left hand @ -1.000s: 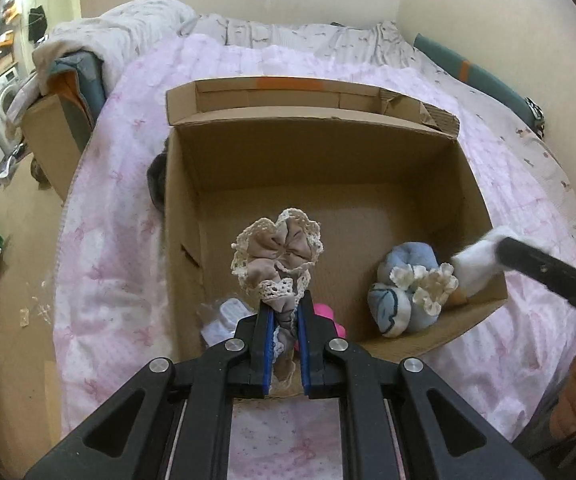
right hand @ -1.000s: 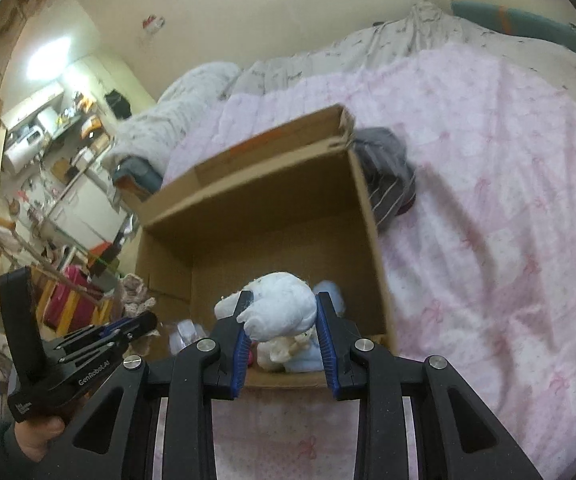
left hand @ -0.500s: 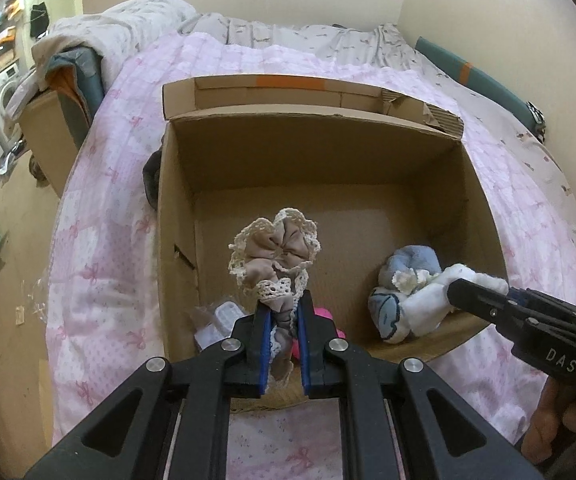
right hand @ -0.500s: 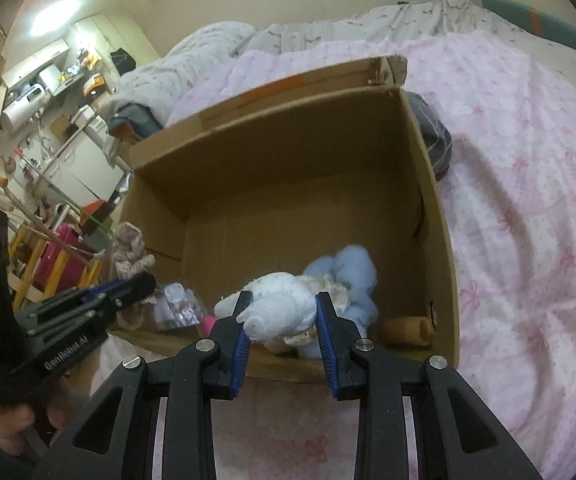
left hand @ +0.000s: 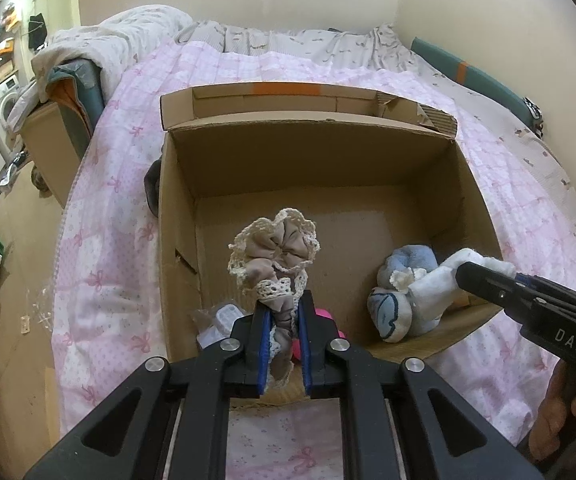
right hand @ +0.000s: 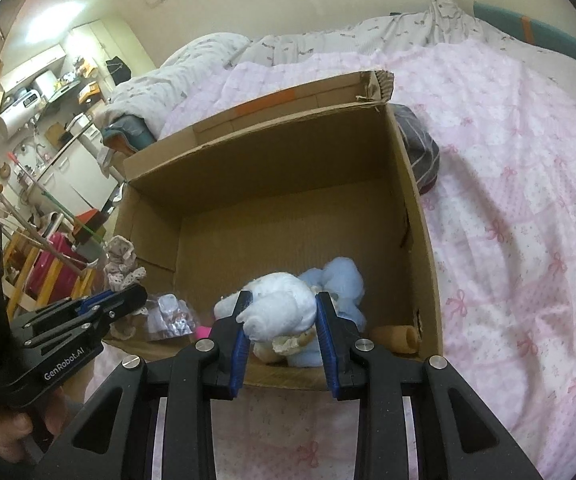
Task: Organize soft objects
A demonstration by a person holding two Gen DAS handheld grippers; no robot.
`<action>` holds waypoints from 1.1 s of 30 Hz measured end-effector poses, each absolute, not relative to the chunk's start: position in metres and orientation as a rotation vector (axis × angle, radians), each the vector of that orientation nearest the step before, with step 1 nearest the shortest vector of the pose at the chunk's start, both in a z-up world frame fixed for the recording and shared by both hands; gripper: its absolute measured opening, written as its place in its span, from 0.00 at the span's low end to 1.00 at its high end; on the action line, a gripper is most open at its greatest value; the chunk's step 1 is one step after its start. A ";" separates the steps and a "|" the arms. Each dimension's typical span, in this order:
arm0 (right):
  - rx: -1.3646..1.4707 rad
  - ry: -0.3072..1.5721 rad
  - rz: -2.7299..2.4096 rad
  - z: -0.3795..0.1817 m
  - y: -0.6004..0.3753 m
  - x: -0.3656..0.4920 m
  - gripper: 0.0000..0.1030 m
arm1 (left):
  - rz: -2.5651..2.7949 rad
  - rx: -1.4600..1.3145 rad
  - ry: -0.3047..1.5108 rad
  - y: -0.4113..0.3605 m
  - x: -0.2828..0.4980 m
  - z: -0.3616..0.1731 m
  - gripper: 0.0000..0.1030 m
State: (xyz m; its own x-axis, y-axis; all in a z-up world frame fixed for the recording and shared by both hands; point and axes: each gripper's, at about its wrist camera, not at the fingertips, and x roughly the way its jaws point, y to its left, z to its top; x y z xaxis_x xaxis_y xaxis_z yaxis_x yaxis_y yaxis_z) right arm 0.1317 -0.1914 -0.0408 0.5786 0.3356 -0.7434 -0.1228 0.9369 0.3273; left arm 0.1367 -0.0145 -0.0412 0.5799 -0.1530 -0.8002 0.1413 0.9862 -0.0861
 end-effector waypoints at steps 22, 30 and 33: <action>0.260 0.924 0.259 -0.042 -0.191 0.135 0.32 | -0.150 -0.070 0.856 -0.007 0.130 -0.018 0.59; 0.306 0.903 0.251 -0.037 -0.199 0.135 0.72 | -0.112 -0.066 0.831 -0.001 0.129 -0.009 0.61; 0.305 0.846 0.240 -0.027 -0.201 0.129 1.00 | -0.102 -0.082 0.817 0.005 0.126 -0.004 0.78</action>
State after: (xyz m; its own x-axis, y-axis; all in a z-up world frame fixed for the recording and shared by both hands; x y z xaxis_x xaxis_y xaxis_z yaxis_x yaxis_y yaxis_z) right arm 0.1294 -0.2009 -0.0275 0.6406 0.3265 -0.6950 -0.0867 0.9301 0.3570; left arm 0.1264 0.0047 -0.0035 0.6800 -0.1218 -0.7230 0.0588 0.9920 -0.1118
